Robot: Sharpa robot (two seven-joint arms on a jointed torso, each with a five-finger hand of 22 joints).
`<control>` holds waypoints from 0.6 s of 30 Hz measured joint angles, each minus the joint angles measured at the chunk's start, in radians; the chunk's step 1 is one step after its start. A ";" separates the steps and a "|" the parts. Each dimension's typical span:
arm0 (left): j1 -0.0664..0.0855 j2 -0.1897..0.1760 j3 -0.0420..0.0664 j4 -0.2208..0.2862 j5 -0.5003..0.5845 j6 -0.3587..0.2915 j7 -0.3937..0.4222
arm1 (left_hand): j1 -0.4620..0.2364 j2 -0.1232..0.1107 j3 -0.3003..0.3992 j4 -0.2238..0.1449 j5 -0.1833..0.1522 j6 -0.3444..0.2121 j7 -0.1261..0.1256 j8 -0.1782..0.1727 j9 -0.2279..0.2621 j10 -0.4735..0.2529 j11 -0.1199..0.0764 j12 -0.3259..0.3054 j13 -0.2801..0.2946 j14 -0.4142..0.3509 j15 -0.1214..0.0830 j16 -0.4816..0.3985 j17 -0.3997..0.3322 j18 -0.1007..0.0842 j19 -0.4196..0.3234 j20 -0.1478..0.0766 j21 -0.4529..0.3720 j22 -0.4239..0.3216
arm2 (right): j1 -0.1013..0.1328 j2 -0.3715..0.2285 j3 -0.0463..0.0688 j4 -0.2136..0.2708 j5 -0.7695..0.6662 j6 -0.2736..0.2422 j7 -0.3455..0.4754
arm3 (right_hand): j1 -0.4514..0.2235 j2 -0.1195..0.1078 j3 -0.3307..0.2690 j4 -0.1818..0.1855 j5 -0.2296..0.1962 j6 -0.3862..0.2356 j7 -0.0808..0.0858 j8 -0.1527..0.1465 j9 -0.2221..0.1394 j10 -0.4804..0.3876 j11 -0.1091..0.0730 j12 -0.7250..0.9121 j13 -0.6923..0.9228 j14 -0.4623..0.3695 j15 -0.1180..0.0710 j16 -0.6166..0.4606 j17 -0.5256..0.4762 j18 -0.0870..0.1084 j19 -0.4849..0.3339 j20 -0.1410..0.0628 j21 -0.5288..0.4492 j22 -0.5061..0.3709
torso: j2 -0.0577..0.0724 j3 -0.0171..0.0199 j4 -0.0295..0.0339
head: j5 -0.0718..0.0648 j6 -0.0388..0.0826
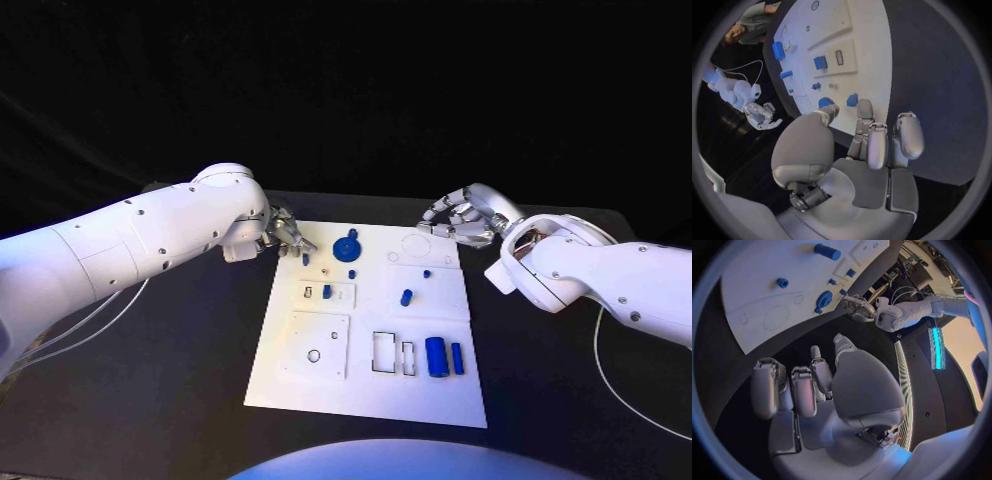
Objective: Assemble the parts on the task board
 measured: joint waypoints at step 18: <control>-0.002 0.017 -0.006 -0.022 0.004 0.016 0.005 | 0.056 0.024 0.000 0.000 0.000 0.005 0.002 0.020 0.009 -0.003 -0.004 0.000 -0.006 0.000 0.000 0.000 0.000 0.000 -0.001 -0.001 -0.004 -0.001 | -0.001 0.002 0.000 -0.001 0.003 0.001 -0.001 | -0.003 0.003 0.000 0.000 0.000 0.000 0.000 0.000 0.000 0.000 0.000 0.000 0.000 0.000 0.000 0.000 0.000 0.000 0.000 0.000 -0.002 0.000 | 0.001 0.0008 -0.0012 | 0.000 -0.001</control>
